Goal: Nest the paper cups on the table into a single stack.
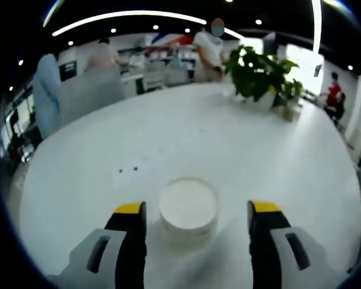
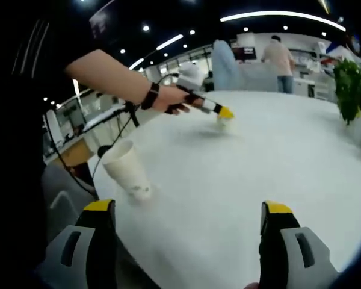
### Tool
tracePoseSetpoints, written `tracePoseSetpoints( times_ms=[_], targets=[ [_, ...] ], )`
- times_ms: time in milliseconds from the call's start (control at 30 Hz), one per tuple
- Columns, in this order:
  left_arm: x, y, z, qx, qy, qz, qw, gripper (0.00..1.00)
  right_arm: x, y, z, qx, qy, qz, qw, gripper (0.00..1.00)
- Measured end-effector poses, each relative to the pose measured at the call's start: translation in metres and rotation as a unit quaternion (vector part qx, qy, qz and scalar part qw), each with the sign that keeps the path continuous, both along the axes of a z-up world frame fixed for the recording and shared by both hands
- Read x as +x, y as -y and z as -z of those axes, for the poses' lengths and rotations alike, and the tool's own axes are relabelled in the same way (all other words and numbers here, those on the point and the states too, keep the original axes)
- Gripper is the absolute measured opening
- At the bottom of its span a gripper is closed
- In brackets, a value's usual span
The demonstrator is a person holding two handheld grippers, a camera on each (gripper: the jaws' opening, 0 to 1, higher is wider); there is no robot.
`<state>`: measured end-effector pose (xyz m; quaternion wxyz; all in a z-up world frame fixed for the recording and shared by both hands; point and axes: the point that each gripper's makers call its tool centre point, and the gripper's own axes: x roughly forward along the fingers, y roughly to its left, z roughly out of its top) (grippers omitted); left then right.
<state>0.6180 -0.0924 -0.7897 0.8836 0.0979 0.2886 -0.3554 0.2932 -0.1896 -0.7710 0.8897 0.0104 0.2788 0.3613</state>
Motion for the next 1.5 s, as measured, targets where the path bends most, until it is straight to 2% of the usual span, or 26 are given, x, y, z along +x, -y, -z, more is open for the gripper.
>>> tracePoseSetpoints(
  times_ms=[133, 267, 367, 467, 667, 1033, 1233, 1500],
  targets=[
    [0.005, 0.0, -0.002, -0.005, 0.001, -0.004, 1.0, 0.58, 0.001, 0.001, -0.001, 0.003, 0.001, 0.001, 1.0, 0.98],
    [0.008, -0.001, -0.001, 0.005, 0.005, -0.001, 1.0, 0.52, 0.001, 0.004, 0.0, 0.006, -0.001, 0.005, 1.0, 0.98],
    [0.008, -0.002, -0.003, 0.019, 0.018, 0.007, 0.9996, 0.44, 0.002, 0.007, 0.002, 0.012, -0.006, 0.013, 0.9998, 0.98],
    [0.007, -0.002, -0.002, 0.02, 0.018, 0.013, 0.9995, 0.39, 0.002, 0.007, 0.002, 0.015, -0.007, 0.017, 0.9997, 0.98],
    [0.006, -0.006, -0.002, 0.025, 0.02, 0.015, 0.9994, 0.37, 0.0, 0.002, 0.003, 0.009, -0.005, 0.011, 0.9999, 0.98],
    [0.0, -0.009, -0.007, -0.002, -0.005, 0.007, 1.0, 0.37, 0.001, 0.002, 0.002, 0.012, -0.005, 0.018, 0.9998, 0.98],
    [-0.003, -0.012, -0.021, -0.009, -0.006, 0.003, 0.9999, 0.37, 0.001, 0.001, -0.002, 0.01, 0.001, 0.016, 0.9998, 0.97],
    [-0.019, -0.015, -0.041, -0.018, -0.006, 0.012, 0.9997, 0.37, -0.005, -0.005, -0.011, 0.005, 0.011, 0.007, 0.9999, 0.97]
  ],
)
